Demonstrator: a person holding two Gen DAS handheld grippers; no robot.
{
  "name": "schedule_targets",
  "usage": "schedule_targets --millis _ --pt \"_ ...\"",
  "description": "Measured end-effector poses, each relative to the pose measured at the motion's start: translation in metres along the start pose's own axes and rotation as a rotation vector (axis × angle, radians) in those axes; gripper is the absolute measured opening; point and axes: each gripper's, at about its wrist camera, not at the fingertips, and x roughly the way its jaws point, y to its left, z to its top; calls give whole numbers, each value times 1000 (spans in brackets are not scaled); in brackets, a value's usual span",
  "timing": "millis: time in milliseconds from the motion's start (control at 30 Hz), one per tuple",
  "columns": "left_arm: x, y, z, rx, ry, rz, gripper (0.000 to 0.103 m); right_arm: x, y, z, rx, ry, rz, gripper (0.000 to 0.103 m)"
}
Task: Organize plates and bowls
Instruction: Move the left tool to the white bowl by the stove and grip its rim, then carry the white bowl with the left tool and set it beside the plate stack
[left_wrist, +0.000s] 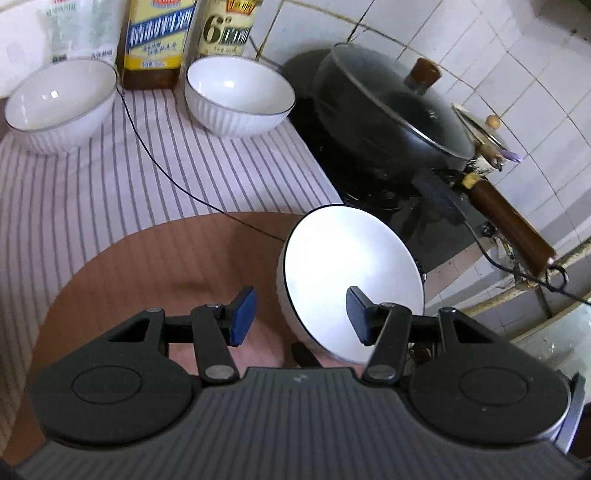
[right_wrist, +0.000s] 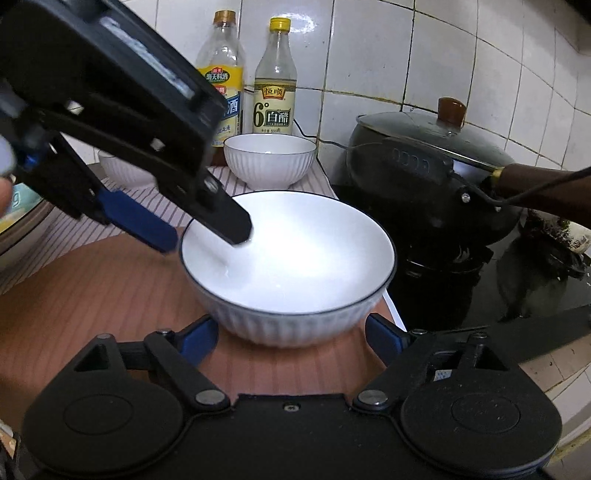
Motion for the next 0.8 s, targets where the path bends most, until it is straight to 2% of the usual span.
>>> schedule_targets --millis 133,233,267,400,500,800 --pt "12 6 6 -42 20 -6 52 7 1 2 17 -13 7 91" --pt "16 9 8 -49 21 -13 47 10 0 2 24 -22 11 92" --pt "17 9 8 -54 26 -17 39 11 -1 3 33 -21 16 93" --pt "20 12 8 -57 41 -37 33 12 -3 3 88 -20 35 93" --pt "23 11 6 -47 56 -17 19 13 -2 -2 86 -40 28 93" --pt "14 12 1 -23 59 -32 16 4 4 2 110 -12 24 93"
